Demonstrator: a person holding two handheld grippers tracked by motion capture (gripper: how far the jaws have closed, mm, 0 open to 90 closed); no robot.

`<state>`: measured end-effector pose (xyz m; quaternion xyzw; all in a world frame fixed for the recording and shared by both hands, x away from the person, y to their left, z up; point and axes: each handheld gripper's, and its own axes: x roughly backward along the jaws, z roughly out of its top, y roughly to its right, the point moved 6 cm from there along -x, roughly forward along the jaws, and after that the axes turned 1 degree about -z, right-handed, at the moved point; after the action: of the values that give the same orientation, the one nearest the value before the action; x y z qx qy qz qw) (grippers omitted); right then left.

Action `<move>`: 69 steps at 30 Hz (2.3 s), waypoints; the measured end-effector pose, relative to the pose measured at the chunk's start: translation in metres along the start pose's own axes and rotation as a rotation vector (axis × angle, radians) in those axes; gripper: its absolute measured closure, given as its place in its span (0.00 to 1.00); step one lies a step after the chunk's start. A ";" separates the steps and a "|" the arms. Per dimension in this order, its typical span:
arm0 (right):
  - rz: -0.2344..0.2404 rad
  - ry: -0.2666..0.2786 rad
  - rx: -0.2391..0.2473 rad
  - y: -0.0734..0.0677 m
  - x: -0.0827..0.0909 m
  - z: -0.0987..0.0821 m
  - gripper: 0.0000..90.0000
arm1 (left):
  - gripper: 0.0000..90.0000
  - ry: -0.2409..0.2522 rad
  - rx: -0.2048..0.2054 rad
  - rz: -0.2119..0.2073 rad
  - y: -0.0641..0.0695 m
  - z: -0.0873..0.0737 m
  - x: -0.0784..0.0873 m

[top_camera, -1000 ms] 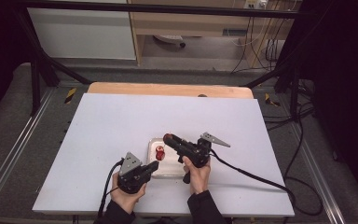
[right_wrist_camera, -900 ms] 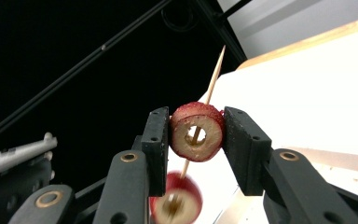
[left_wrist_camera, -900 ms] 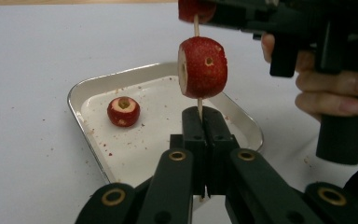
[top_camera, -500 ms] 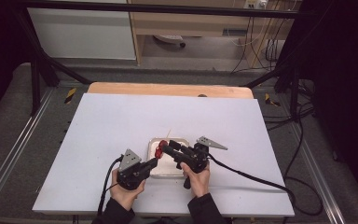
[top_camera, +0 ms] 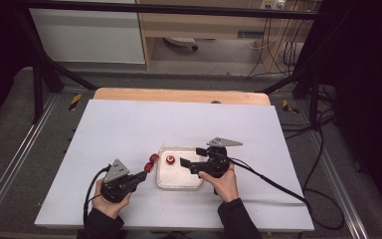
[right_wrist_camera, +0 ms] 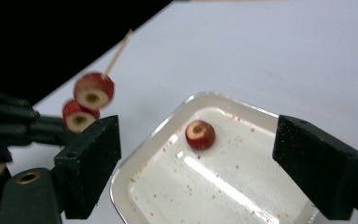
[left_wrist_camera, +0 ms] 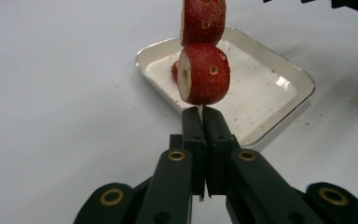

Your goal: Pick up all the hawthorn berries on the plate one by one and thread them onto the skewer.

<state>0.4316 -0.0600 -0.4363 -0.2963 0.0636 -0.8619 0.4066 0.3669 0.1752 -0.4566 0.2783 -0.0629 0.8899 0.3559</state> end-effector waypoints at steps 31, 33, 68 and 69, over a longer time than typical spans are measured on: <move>-0.096 -0.664 0.290 -0.007 -0.100 0.020 0.55 | 0.98 -0.053 0.002 0.022 -0.032 -0.024 0.010; -0.095 -0.674 0.292 -0.004 -0.102 0.019 0.59 | 0.98 -0.053 -0.003 0.021 -0.032 -0.023 0.010; -0.031 -0.479 0.136 -0.011 -0.043 0.032 0.69 | 0.98 -0.040 -0.037 0.012 -0.018 -0.018 0.008; -0.028 -0.463 0.124 -0.011 -0.040 0.032 0.69 | 0.98 -0.039 -0.038 0.010 -0.017 -0.018 0.008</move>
<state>0.4622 -0.0190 -0.4249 -0.4612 -0.0885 -0.7789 0.4158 0.3657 0.1981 -0.4693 0.2885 -0.0882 0.8848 0.3553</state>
